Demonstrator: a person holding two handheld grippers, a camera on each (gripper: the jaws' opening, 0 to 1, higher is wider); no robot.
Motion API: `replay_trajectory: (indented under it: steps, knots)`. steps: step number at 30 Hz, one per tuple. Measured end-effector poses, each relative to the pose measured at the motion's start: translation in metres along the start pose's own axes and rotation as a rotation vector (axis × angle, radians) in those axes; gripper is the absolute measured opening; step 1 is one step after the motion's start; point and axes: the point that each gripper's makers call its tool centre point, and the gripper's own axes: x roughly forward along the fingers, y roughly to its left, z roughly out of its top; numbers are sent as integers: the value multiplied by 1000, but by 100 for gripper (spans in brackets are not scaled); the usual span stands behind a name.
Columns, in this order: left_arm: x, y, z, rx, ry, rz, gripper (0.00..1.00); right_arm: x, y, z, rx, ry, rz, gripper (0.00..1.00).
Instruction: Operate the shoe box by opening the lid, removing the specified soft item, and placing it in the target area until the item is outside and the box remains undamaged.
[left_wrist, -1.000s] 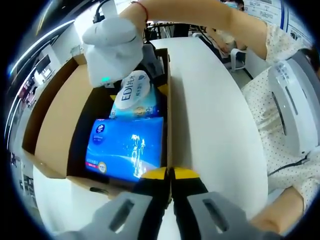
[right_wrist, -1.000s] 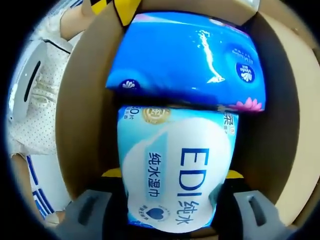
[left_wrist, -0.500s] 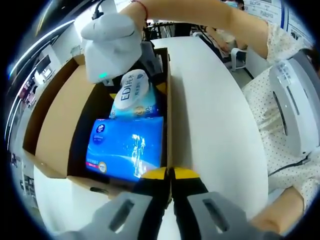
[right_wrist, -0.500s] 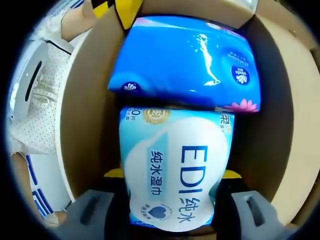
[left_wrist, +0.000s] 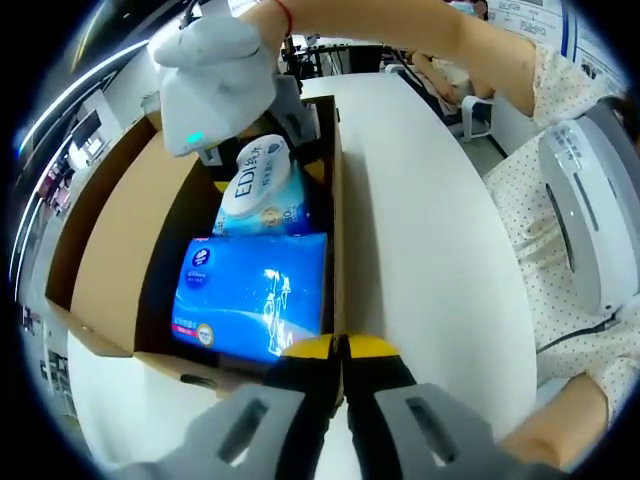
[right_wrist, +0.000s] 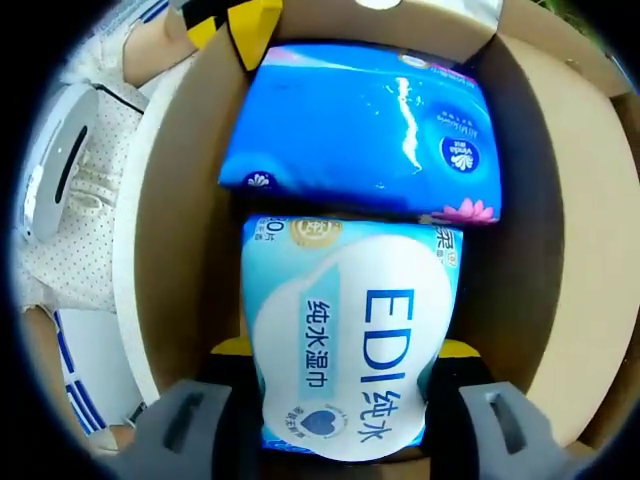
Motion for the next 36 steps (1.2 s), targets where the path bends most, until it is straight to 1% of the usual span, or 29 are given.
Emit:
replay_trajectory:
  steps: [6, 20, 22, 26, 31, 36]
  knots:
    - [0, 0, 0, 1, 1, 2, 2, -18, 0, 4, 1, -10, -8, 65]
    - [0, 0, 0, 6, 6, 8, 2, -66, -9, 4, 13, 2, -86, 64]
    - [0, 0, 0, 6, 6, 8, 2, -76, -10, 2, 17, 7, -97, 65]
    - [0, 0, -1, 6, 7, 8, 2, -87, -7, -4, 28, 19, -102, 65]
    - [0, 0, -1, 8, 9, 11, 2, -93, -6, -16, 42, 38, -118, 63]
    - [0, 0, -1, 9, 9, 11, 2, -89, 2, -29, 65, 72, -93, 62]
